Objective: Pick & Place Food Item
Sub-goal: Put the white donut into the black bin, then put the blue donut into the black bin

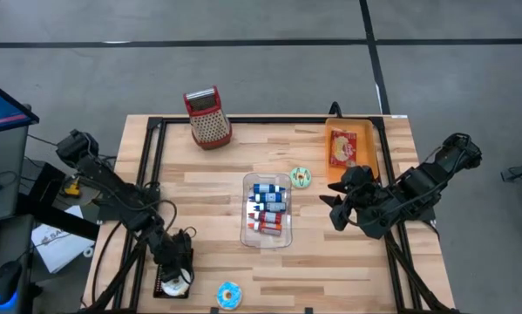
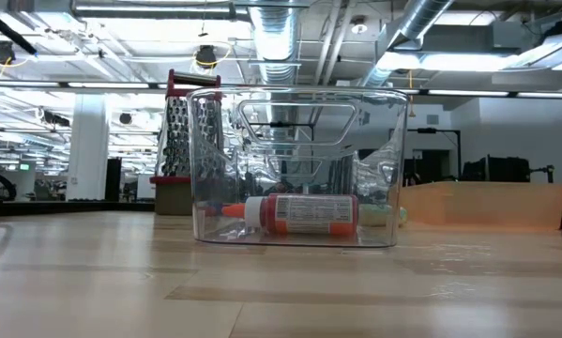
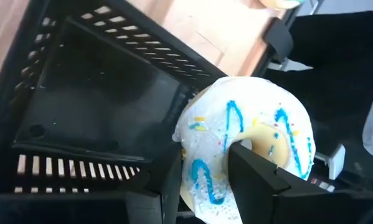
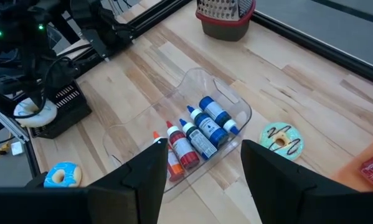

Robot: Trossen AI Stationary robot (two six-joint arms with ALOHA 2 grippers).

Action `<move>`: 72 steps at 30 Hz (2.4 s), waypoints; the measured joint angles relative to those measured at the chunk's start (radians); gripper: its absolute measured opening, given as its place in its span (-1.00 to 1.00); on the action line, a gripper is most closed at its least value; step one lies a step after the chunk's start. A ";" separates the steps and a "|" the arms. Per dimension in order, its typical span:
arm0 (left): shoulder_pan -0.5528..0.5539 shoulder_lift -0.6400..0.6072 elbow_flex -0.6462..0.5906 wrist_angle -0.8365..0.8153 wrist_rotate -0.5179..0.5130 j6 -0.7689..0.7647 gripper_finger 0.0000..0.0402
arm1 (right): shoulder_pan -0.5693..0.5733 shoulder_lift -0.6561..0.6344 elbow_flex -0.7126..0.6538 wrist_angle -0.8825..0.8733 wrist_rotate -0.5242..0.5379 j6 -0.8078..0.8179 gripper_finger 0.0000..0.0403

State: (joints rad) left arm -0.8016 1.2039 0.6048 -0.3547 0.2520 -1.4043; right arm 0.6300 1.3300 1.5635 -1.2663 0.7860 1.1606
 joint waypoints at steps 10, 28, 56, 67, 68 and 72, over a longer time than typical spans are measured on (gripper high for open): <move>-0.063 0.006 0.000 0.008 0.000 -0.094 -0.41 | 0.015 0.000 0.000 -0.004 0.000 0.000 -0.03; -0.083 0.055 0.000 0.022 -0.017 -0.174 -0.41 | 0.032 0.000 0.000 -0.008 0.010 -0.010 -0.03; -0.098 0.128 -0.001 0.060 0.042 -0.206 0.13 | 0.032 0.000 0.000 -0.018 0.005 -0.010 -0.03; -0.094 0.125 -0.001 0.040 -0.024 -0.228 0.13 | 0.032 0.000 0.000 -0.021 0.005 -0.010 -0.03; -0.094 0.125 -0.001 0.039 -0.028 -0.228 0.13 | 0.032 0.000 0.000 -0.021 0.005 -0.010 -0.03; -0.094 0.120 -0.001 0.038 -0.053 -0.228 0.13 | 0.032 0.000 0.000 -0.021 0.005 -0.010 -0.03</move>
State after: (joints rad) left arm -0.8955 1.3240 0.6041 -0.3163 0.1989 -1.6320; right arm 0.6621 1.3300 1.5635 -1.2869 0.7906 1.1507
